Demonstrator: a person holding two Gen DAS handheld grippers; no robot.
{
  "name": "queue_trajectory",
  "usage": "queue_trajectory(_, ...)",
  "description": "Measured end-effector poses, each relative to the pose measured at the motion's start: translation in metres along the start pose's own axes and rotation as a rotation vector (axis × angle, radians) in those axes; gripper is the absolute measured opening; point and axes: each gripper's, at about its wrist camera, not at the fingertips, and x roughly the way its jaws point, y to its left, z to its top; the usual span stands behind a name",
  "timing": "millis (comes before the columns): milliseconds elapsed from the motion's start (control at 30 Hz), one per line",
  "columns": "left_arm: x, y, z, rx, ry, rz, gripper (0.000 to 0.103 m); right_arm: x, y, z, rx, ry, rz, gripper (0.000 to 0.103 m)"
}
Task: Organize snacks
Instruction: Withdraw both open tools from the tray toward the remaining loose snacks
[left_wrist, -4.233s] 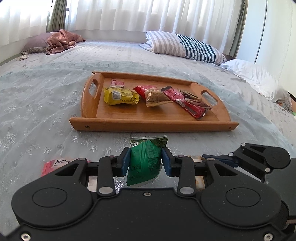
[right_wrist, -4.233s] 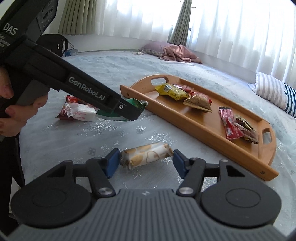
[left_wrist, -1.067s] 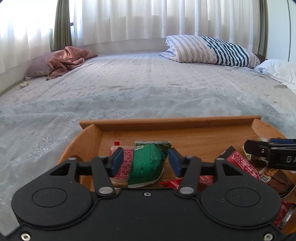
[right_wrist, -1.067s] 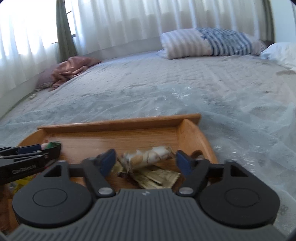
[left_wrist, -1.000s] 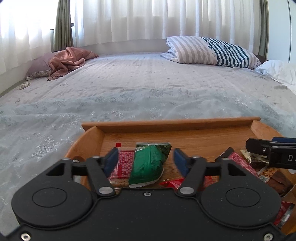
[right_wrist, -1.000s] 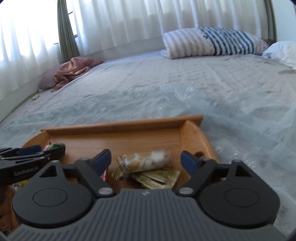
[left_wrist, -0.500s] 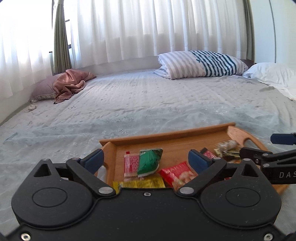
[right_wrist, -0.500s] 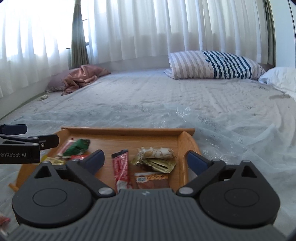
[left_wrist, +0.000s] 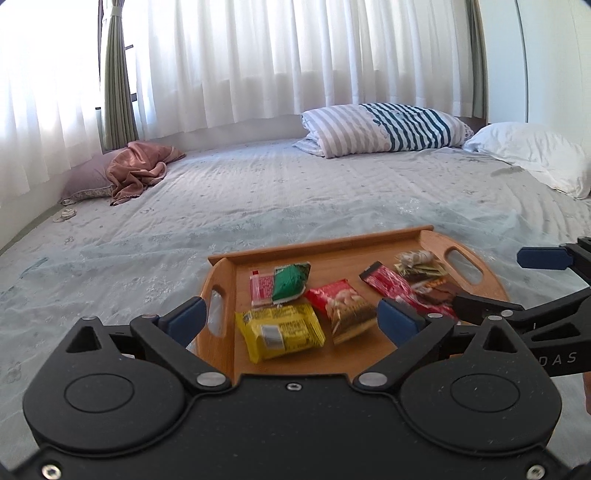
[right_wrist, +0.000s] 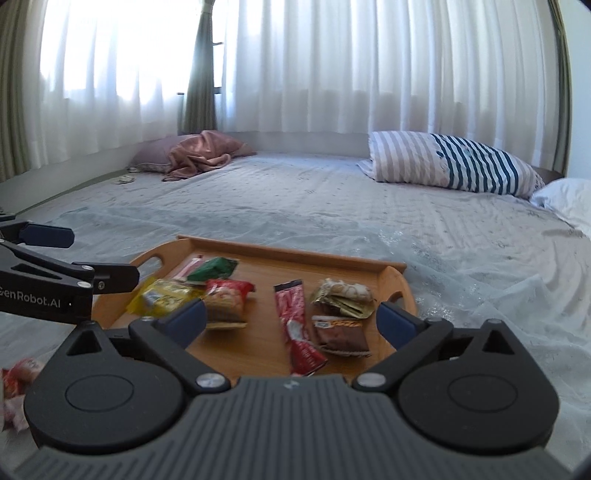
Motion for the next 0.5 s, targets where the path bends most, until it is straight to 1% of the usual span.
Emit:
queue_trajectory(300, -0.029, 0.013, -0.022, 0.000, -0.018, 0.013, 0.100, -0.016, 0.016, -0.017, -0.006, -0.016, 0.043, 0.103)
queue_trajectory(500, -0.034, 0.031, -0.031, -0.038, 0.004, 0.019, 0.100, -0.021, 0.025, -0.032, 0.000, -0.009, 0.071, 0.103)
